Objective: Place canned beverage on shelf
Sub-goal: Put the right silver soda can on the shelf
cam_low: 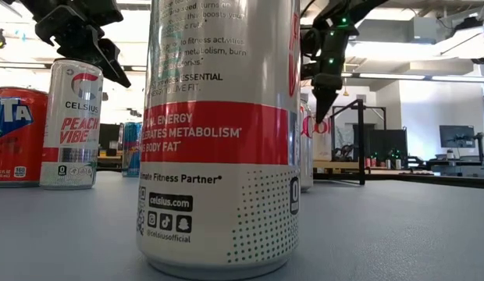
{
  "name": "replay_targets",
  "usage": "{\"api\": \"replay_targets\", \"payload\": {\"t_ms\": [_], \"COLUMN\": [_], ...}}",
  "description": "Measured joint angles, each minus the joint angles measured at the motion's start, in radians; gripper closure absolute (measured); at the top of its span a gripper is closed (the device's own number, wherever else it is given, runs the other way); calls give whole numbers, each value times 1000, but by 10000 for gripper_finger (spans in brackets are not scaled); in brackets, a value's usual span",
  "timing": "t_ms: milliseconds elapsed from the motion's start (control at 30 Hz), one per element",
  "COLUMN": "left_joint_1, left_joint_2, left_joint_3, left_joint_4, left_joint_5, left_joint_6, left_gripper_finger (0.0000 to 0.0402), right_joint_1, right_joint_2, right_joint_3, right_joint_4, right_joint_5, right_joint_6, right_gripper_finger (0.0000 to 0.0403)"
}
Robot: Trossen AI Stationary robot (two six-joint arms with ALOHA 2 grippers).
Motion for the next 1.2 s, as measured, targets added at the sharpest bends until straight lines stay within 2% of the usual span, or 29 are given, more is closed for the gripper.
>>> {"api": "replay_targets", "payload": {"t_ms": [867, 1200], "left_joint_1": [0, 0], "left_joint_2": [0, 0], "left_joint_3": [0, 0], "left_joint_4": [0, 0], "left_joint_5": [-4, -4], "left_joint_6": [4, 4], "left_gripper_finger": [79, 79], "right_joint_1": [-98, -82], "right_joint_2": [0, 0], "right_joint_3": [0, 10], "right_joint_4": [53, 44], "right_joint_5": [2, 3], "right_joint_6": [-55, -49], "right_gripper_finger": [403, 403]}}
